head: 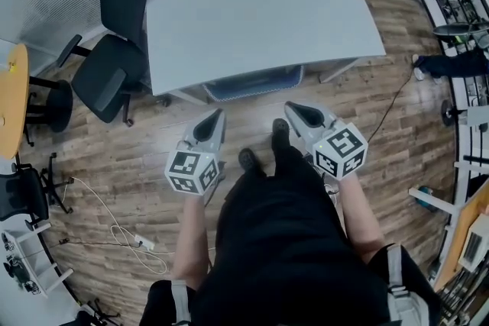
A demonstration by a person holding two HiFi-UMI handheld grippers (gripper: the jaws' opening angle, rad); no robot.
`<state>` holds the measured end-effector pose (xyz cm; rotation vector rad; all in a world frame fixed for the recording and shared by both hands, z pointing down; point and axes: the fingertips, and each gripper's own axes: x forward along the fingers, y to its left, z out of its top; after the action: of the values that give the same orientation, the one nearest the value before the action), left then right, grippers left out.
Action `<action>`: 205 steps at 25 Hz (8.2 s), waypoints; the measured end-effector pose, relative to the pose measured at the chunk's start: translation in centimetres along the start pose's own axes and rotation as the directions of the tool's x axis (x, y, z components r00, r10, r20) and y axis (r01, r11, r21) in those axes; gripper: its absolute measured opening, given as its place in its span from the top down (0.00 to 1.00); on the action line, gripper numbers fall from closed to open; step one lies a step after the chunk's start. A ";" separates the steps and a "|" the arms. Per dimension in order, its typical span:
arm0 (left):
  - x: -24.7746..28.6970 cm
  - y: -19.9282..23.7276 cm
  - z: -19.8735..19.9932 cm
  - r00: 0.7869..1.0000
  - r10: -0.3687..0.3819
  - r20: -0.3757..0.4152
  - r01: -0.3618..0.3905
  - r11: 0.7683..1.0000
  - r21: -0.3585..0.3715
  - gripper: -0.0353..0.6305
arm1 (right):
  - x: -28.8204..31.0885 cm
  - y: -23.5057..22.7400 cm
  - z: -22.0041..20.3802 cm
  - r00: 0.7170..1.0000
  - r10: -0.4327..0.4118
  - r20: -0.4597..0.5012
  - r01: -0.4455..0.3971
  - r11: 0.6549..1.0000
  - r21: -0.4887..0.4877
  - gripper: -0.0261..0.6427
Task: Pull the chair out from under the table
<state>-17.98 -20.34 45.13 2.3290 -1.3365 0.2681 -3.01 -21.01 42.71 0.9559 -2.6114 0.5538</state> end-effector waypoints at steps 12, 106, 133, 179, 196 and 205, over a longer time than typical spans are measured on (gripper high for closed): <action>4.1 0.6 -1.6 0.994 -0.008 -0.112 0.013 0.999 0.045 0.93 | 3.2 -3.5 -2.1 0.994 0.023 -0.106 -0.024 1.000 -0.009 0.95; 16.2 3.9 -15.5 0.823 0.066 -0.564 0.237 0.862 0.447 0.72 | 13.3 -12.3 -17.2 0.808 -0.080 -0.583 -0.202 0.893 -0.403 0.71; 13.6 2.8 -16.7 0.815 0.077 -0.575 0.248 0.849 0.466 0.73 | 11.6 -9.8 -18.6 0.780 -0.104 -0.617 -0.183 0.905 -0.384 0.72; 1.9 -7.7 -26.8 0.757 0.005 -0.653 0.375 0.816 0.441 0.74 | -0.4 0.6 -29.2 0.761 -0.153 -0.631 -0.123 0.920 -0.371 0.72; -1.5 -14.5 -30.5 0.753 0.024 -0.657 0.323 0.857 0.401 0.74 | -7.0 2.4 -32.7 0.753 -0.121 -0.647 -0.188 0.903 -0.387 0.72; -3.8 -17.6 -32.4 0.753 0.024 -0.657 0.314 0.865 0.391 0.75 | -10.3 4.2 -34.7 0.752 -0.107 -0.650 -0.204 0.901 -0.384 0.72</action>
<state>-3.30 5.23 67.52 2.3389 -0.7691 1.3599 6.87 3.30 67.99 0.4238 -1.9744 0.2273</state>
